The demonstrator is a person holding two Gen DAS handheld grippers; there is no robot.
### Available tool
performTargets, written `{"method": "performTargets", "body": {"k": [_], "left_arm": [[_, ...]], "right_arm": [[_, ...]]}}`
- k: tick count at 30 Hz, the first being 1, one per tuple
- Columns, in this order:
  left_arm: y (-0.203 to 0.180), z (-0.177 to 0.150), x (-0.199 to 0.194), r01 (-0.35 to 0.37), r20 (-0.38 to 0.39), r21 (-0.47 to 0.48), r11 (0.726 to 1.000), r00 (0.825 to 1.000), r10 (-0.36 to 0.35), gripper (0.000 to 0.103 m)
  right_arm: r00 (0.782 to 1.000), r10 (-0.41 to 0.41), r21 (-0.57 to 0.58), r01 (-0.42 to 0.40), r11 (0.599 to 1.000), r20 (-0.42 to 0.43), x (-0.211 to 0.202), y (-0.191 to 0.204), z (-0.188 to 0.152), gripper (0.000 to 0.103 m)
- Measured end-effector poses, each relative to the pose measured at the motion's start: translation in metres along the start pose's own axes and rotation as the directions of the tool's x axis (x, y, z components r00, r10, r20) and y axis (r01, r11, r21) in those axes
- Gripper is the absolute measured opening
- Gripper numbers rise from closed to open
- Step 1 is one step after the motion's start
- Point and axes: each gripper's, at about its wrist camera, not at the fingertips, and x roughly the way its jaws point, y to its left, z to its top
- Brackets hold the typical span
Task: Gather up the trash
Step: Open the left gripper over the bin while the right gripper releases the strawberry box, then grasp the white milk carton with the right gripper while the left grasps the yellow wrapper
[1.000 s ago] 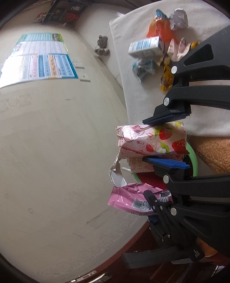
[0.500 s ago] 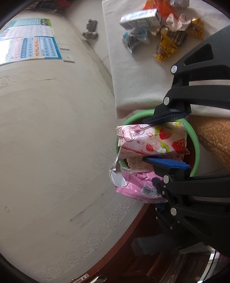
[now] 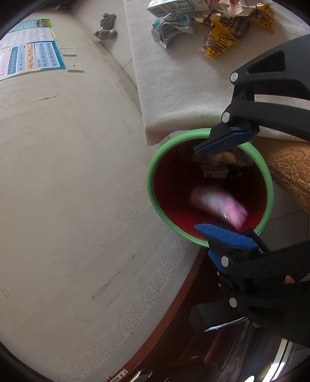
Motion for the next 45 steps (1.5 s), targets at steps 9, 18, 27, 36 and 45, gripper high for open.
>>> {"method": "performTargets", "body": {"k": [9, 18, 27, 36, 45], "left_arm": [[-0.009, 0.001, -0.009, 0.011, 0.016, 0.018, 1.0, 1.0, -0.011, 0.059], [-0.048, -0.004, -0.022, 0.06, 0.019, 0.074, 0.995, 0.998, -0.062, 0.059], [-0.109, -0.006, -0.043, 0.157, 0.021, 0.183, 0.97, 0.986, -0.163, 0.062], [-0.193, 0.002, -0.017, 0.288, -0.043, 0.242, 0.926, 0.957, -0.287, 0.062], [-0.282, 0.004, 0.051, 0.363, -0.168, 0.201, 0.91, 0.928, -0.333, 0.062]], "right_arm": [[0.965, -0.25, 0.063, 0.246, 0.967, 0.081, -0.052, -0.081, -0.022, 0.06], [0.847, -0.53, 0.229, 0.523, 0.821, -0.033, -0.068, -0.235, 0.001, 0.068], [0.85, -0.496, 0.209, 0.525, 0.825, -0.175, -0.028, -0.281, -0.011, 0.058], [0.903, -0.426, 0.237, 0.425, 0.873, -0.053, -0.092, -0.243, -0.092, 0.056], [0.91, -0.397, 0.344, 0.413, 0.843, -0.121, -0.109, -0.232, -0.18, 0.056]]}}
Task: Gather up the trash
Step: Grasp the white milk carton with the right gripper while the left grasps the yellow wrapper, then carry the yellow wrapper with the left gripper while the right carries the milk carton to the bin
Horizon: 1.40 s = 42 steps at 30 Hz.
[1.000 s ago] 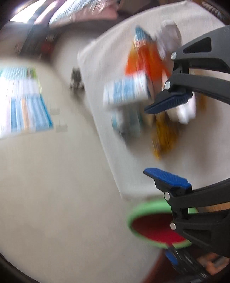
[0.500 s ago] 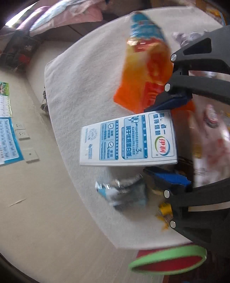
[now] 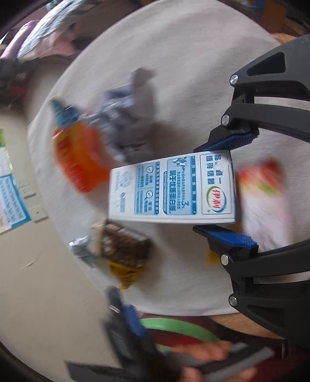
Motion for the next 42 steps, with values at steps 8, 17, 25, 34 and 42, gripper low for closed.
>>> {"method": "performTargets", "body": {"k": [8, 17, 25, 34, 42], "left_arm": [[-0.003, 0.0, 0.028, 0.01, -0.07, -0.049, 0.999, 0.997, -0.013, 0.02], [-0.008, -0.023, -0.028, -0.028, 0.024, 0.099, 0.995, 0.999, 0.025, 0.008], [-0.007, -0.047, -0.076, -0.053, 0.1, 0.132, 0.99, 0.994, 0.04, 0.008], [-0.003, -0.046, -0.115, -0.08, 0.185, 0.138, 0.987, 0.981, 0.053, 0.008], [0.008, -0.046, -0.134, -0.088, 0.235, 0.126, 0.988, 0.97, 0.056, 0.008]], "right_arm": [[0.999, 0.026, 0.043, -0.027, 0.999, 0.023, -0.012, -0.011, -0.011, 0.059], [0.998, 0.011, 0.034, -0.013, 0.999, 0.068, -0.025, -0.018, 0.002, 0.064], [0.998, 0.013, 0.011, -0.013, 1.0, 0.06, -0.021, -0.01, 0.006, 0.064], [0.999, -0.043, -0.031, 0.044, 0.999, 0.033, -0.01, 0.005, 0.009, 0.064], [0.998, -0.057, -0.046, 0.058, 0.997, 0.025, -0.007, 0.014, 0.007, 0.064]]}}
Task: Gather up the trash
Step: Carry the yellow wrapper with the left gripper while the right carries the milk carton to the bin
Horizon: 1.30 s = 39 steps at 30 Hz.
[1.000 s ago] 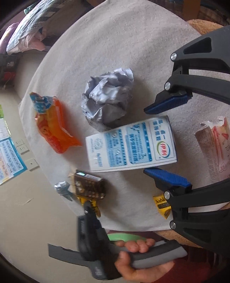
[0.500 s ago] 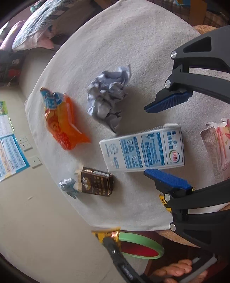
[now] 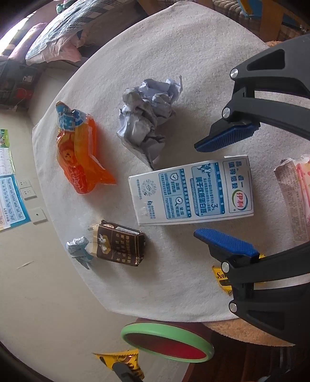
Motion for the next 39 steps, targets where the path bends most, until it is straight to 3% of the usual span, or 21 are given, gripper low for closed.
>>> {"method": "performTargets", "body": {"k": [22, 24, 25, 27, 39], "left_arm": [[0.013, -0.004, -0.013, -0.02, 0.029, -0.02, 1.0, 0.999, 0.021, 0.008], [0.013, -0.004, -0.013, -0.02, 0.028, -0.018, 1.0, 0.999, 0.02, 0.008], [0.013, -0.004, -0.013, -0.02, 0.027, -0.017, 1.0, 0.999, 0.02, 0.008], [0.013, -0.005, -0.013, -0.018, 0.027, -0.014, 1.0, 0.999, 0.018, 0.008], [0.019, 0.0, -0.022, -0.019, 0.049, -0.026, 0.999, 0.999, 0.021, 0.008]], "right_arm": [[0.997, -0.066, 0.0, 0.066, 0.998, -0.028, 0.017, 0.003, 0.002, 0.068], [0.997, -0.068, -0.002, 0.068, 0.998, -0.035, 0.02, 0.001, 0.0, 0.064], [0.997, -0.063, 0.0, 0.063, 0.998, -0.041, 0.02, 0.0, -0.001, 0.055], [0.998, -0.047, 0.014, 0.047, 0.999, -0.045, 0.019, -0.002, -0.001, 0.055], [0.988, 0.087, 0.026, -0.091, 0.996, 0.126, -0.049, 0.016, 0.022, 0.055]]}}
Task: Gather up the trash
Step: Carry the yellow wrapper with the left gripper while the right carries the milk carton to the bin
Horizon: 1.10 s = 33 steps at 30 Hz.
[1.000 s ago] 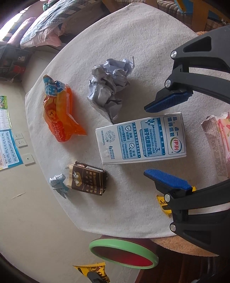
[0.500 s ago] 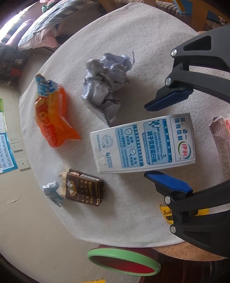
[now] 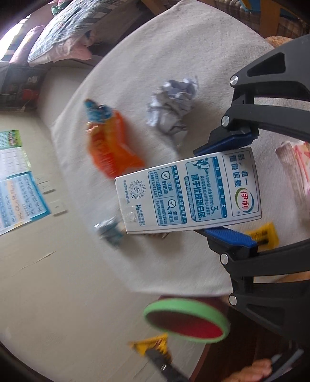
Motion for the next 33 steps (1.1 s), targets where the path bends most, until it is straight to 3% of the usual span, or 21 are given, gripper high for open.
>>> {"method": "performTargets", "body": {"k": [13, 33], "left_arm": [[0.023, 0.008, -0.01, -0.044, 0.032, -0.026, 0.999, 0.998, 0.044, 0.008], [0.079, 0.003, -0.015, -0.104, 0.036, -0.103, 0.989, 0.994, 0.108, 0.008]], "right_arm": [[0.988, 0.071, -0.05, -0.064, 0.997, 0.135, -0.045, 0.039, 0.03, 0.055], [0.986, 0.123, -0.147, -0.106, 0.983, 0.115, -0.033, 0.091, 0.041, 0.055]]}}
